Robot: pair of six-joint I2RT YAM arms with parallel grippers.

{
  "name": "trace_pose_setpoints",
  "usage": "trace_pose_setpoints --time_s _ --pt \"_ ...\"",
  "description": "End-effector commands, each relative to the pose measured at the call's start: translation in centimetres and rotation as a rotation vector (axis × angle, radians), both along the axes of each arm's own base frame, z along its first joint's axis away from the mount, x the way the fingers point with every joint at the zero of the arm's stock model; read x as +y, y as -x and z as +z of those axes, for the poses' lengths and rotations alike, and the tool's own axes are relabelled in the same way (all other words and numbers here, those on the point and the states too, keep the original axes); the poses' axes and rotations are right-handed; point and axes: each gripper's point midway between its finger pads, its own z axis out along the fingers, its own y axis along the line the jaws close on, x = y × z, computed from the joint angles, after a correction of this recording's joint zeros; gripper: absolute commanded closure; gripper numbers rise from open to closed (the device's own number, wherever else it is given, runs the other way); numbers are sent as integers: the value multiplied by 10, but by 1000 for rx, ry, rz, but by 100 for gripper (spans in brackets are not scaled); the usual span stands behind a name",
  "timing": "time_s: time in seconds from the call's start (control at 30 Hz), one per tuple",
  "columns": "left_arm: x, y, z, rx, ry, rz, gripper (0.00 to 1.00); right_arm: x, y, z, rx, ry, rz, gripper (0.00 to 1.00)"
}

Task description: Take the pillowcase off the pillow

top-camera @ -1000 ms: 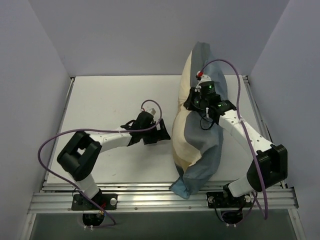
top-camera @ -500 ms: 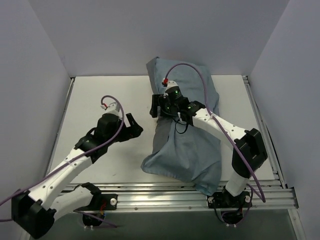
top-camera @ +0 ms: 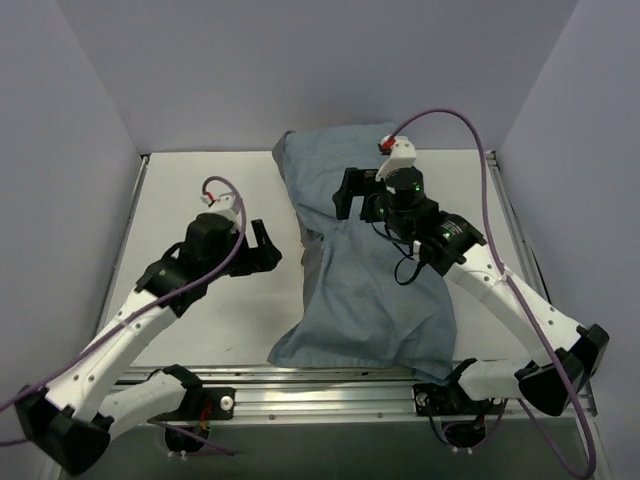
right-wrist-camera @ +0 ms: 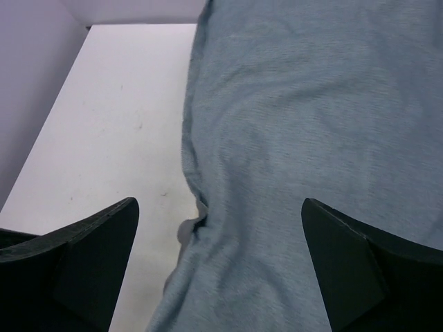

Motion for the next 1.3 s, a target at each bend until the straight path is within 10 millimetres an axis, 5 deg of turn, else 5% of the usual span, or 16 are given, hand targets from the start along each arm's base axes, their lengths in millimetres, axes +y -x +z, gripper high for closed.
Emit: trace_pose_setpoints --time_s 0.0,0.13,0.3,0.37,0.43,0.47,0.6,0.7,0.8,0.93,1.03,1.07,1.13,1.17,1.23,1.27 --pt "-48 -18 12 -19 86 -134 6 -54 3 -19 24 71 -147 1" --pt "-85 -35 11 -25 109 -168 5 -98 10 -65 120 87 -210 2" --pt "-126 -28 -36 80 127 -217 0 -113 23 -91 159 106 -228 2" --pt "-128 -13 -69 150 116 -217 12 -115 27 -104 182 116 -228 2" --pt "-119 -2 -92 193 99 -197 21 -116 28 -109 188 118 -231 2" --pt "-106 12 -122 254 73 -170 29 -118 29 -113 195 124 -234 2" --pt "-64 47 -174 376 18 -82 69 -120 27 -116 193 131 -247 2" --pt "-33 64 -186 407 -10 6 78 -120 23 -110 181 127 -257 2" --pt "-12 71 -170 366 4 67 79 -120 19 -104 170 128 -259 2" --pt "10 66 -120 244 26 129 74 -121 13 -88 144 127 -269 2" --pt "19 59 -91 168 10 132 44 -117 16 -87 150 126 -234 2" --pt "16 50 -68 105 15 116 26 -114 18 -85 148 118 -220 2" --pt "8 37 -52 62 -2 89 15 -114 21 -86 151 105 -220 2" --pt "1 24 -27 -7 5 60 10 -117 23 -86 145 104 -231 2" --pt "-15 5 -23 3 -15 20 3 -122 25 -87 144 106 -252 2" --pt "-26 -10 2 -59 9 -9 2 -123 26 -89 147 104 -259 2"
